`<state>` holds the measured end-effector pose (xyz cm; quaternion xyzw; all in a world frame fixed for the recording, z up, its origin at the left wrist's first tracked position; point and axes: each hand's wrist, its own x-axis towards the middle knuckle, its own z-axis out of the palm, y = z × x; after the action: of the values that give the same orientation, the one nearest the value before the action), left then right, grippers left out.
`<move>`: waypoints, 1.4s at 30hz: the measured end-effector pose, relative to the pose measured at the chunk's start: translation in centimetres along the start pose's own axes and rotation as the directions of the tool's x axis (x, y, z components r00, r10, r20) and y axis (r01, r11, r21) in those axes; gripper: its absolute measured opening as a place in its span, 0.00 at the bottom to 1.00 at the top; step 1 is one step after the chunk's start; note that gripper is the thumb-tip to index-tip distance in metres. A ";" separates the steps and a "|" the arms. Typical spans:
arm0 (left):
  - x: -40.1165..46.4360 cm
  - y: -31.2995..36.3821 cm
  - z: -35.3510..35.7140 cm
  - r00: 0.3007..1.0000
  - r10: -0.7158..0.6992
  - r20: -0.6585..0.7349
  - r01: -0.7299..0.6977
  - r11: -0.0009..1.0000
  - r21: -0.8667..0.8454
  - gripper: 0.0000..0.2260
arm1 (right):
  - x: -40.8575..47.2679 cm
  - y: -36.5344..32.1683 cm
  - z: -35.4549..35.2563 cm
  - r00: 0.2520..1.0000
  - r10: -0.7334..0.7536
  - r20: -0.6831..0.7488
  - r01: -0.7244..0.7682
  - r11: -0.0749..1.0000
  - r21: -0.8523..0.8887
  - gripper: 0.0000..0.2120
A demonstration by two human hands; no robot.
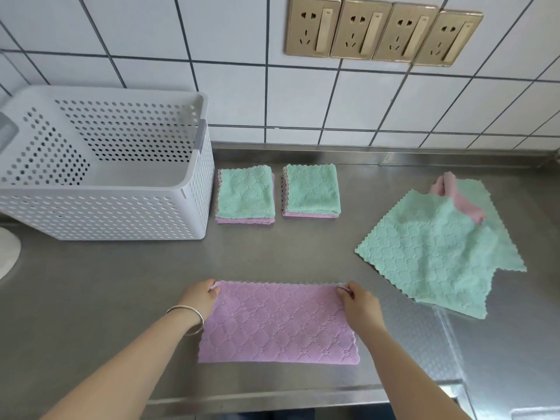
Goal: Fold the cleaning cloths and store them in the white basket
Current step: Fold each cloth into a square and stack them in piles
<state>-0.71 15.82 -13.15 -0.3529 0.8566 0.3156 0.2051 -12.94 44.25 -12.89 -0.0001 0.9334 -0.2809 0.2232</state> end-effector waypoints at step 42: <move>-5.8 11.9 2.3 0.965 0.249 0.085 -0.183 0.867 -0.464 0.17 | -9.6 -6.0 3.9 0.631 -0.671 -0.389 0.535 0.740 -0.409 0.02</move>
<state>-5.25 26.75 -6.78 -0.2694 0.7768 0.5515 0.1412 -3.44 38.36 -8.58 -0.2689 0.9297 -0.2067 -0.1434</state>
